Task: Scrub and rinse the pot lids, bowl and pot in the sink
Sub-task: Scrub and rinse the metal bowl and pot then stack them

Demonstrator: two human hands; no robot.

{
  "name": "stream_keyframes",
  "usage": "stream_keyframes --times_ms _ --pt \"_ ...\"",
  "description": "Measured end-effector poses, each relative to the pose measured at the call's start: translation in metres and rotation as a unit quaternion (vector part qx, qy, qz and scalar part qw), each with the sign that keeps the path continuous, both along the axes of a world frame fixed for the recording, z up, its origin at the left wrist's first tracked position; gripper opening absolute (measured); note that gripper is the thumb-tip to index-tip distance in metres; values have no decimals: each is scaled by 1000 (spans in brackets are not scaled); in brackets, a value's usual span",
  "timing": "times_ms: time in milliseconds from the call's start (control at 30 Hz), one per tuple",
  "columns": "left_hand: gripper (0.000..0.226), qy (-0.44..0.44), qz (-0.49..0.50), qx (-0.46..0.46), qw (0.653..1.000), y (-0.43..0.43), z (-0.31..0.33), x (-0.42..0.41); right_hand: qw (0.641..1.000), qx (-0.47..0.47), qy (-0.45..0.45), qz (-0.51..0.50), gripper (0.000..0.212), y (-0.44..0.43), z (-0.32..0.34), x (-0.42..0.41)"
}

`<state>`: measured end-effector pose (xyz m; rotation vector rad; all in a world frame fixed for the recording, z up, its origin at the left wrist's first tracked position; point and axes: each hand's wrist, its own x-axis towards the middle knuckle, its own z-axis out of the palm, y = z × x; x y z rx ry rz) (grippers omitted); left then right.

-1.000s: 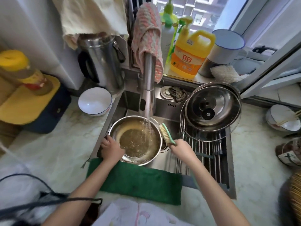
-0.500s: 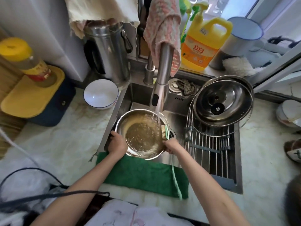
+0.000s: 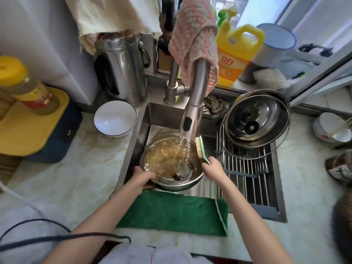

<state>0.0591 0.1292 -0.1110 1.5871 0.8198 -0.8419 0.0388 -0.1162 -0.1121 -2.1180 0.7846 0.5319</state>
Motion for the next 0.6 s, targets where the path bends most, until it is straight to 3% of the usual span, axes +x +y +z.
stream_keyframes --times_ms 133,300,533,600 --pt "57 49 125 -125 983 2 15 -5 997 19 -76 -9 7 -4 20 -9" --pt "24 67 92 -167 979 -1 42 -7 988 78 -133 -20 12 -14 43 -14" --pt "40 66 155 -216 962 -12 70 -18 987 78 -121 73 5 -38 80 -11" --pt "44 57 183 -224 955 -16 76 -18 986 0 -93 137 14 -51 88 -1"
